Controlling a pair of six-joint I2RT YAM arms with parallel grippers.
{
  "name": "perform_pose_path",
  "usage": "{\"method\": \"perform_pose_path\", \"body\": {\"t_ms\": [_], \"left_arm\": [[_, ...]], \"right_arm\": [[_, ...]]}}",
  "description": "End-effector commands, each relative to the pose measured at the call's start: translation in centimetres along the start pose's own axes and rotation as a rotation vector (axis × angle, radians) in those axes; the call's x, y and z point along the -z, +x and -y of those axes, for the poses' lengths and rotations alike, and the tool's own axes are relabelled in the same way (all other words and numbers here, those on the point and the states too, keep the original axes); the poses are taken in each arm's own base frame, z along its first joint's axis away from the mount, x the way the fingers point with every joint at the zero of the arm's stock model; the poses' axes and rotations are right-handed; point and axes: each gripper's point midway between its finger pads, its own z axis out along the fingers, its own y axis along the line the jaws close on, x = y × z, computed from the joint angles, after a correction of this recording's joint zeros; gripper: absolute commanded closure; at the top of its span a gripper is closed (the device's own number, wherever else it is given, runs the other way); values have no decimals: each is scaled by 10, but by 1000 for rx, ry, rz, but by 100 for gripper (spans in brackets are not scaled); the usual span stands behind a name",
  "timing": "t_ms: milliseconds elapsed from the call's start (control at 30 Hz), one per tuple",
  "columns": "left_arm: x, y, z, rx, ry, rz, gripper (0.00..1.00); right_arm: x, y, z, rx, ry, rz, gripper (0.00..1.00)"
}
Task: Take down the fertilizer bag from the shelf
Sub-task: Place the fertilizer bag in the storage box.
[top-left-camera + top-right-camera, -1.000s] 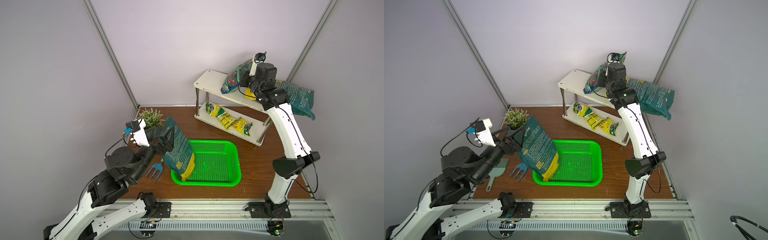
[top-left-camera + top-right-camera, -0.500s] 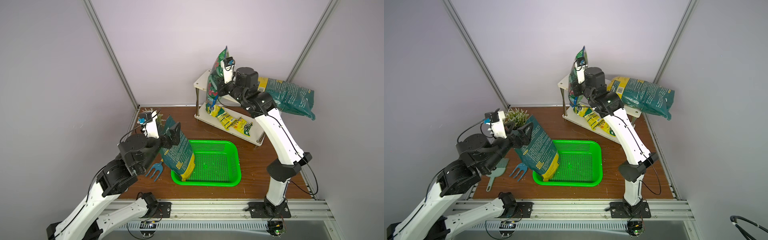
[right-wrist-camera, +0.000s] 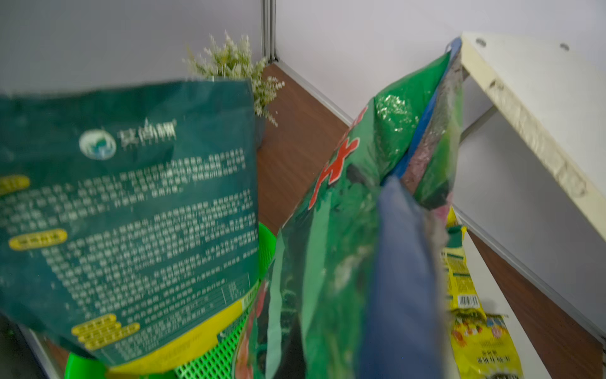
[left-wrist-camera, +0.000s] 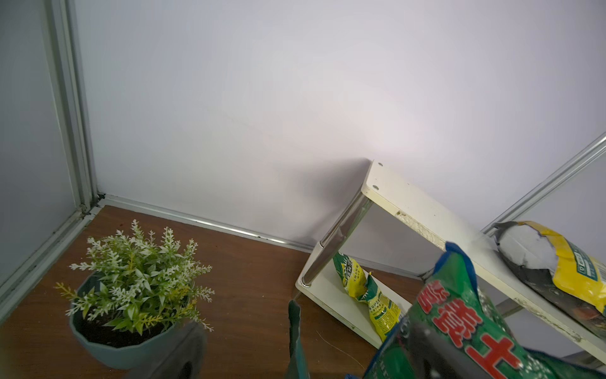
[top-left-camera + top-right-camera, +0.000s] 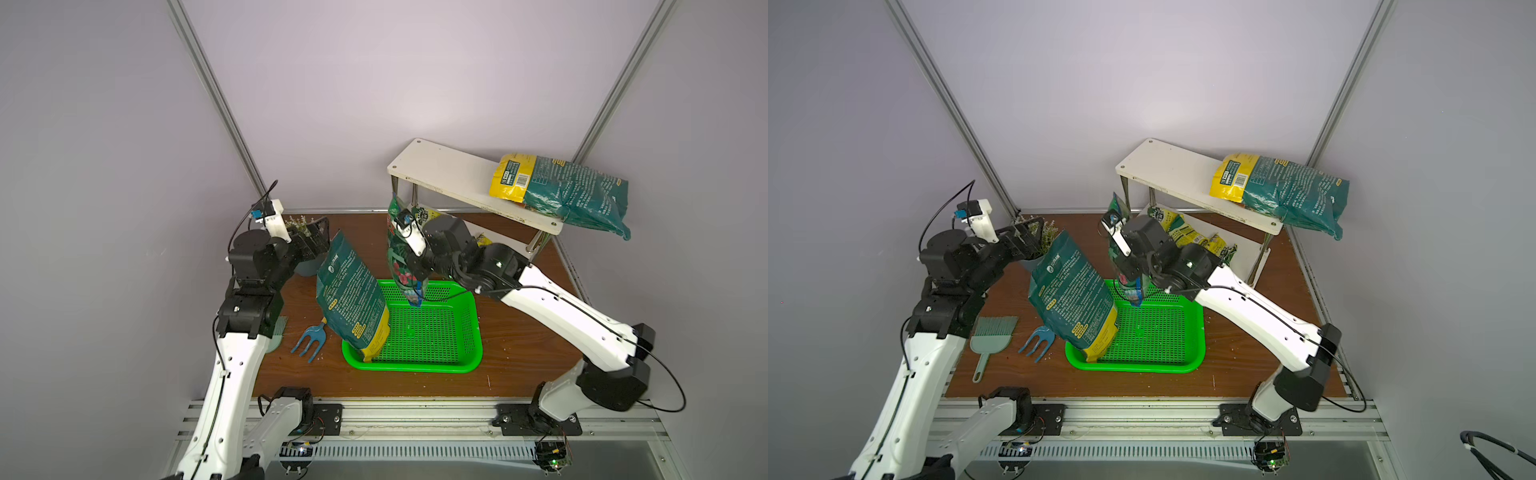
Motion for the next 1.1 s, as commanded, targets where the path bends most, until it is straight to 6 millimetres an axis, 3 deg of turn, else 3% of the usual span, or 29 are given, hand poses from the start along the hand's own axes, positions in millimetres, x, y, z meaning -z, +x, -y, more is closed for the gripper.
{"method": "perform_pose_path", "body": {"t_ms": [0,100,167,300,600,800,1067], "left_arm": [[15,-20,0,-75,1,129,0],[18,-18,-2,-98,-7,128,0],[21,-16,-5,-107,-21,138,0],[28,-13,-1,-126,3,154,0],[39,-15,-10,-140,-54,183,0],[40,-16,-10,-140,-54,187,0],[41,-17,-13,-138,-66,193,0]], "right_arm": [[87,-68,38,-236,64,446,100],[78,-37,33,-284,45,453,100],[68,-27,23,-288,8,442,100],[37,-16,0,-272,-30,395,100],[-29,18,-31,-250,2,299,100],[-52,47,-70,-233,-55,261,100],[-62,68,-125,-209,-80,200,100]]}}
